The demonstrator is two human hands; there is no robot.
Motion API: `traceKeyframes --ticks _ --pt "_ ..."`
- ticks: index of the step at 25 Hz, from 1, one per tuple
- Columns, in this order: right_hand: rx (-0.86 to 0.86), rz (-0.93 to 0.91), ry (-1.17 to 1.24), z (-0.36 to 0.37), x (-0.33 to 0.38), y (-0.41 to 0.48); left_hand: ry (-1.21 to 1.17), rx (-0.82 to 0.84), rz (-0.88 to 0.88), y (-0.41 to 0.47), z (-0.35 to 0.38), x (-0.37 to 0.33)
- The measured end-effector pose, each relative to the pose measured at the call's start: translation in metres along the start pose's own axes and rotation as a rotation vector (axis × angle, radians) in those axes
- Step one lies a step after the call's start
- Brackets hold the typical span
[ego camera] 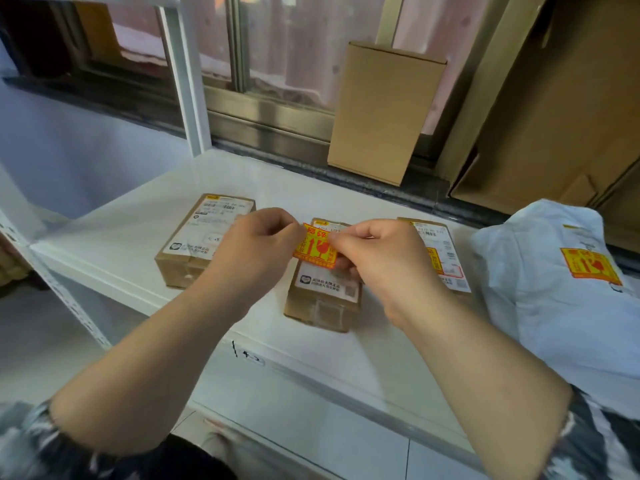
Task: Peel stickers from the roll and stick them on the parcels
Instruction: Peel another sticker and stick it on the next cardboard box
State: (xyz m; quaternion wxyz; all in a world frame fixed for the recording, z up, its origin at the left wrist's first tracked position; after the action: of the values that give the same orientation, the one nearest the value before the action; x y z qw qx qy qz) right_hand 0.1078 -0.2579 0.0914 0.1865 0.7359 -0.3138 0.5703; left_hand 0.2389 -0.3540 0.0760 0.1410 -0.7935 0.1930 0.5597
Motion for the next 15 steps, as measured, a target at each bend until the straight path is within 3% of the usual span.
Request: traceKeyframes --ticks 4,10,15 --pt "-0.065 -0.087 -0.25 0.0 -0.005 0.01 -0.01 0.065 -0.011 0.006 0.009 0.008" --pt "-0.073 -0.124 -0.368 0.002 -0.012 0.014 -0.087 0.106 -0.017 0.009 0.013 0.02" --pt "-0.072 -0.172 -0.445 0.001 -0.015 0.013 0.009 0.128 -0.012 0.011 0.013 0.022"
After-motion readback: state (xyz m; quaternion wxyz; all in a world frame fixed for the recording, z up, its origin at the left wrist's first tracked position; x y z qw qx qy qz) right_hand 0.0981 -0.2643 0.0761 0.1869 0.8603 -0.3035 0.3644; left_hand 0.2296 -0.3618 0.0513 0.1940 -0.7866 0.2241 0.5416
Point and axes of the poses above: each hand's wrist, its own y-axis towards the middle knuckle, its own z-axis out of the palm, x = y × z, the point moved 2 cm from there along y, towards the middle knuckle, and after that the axes turned 3 degrees about x, right-handed, at the moved point
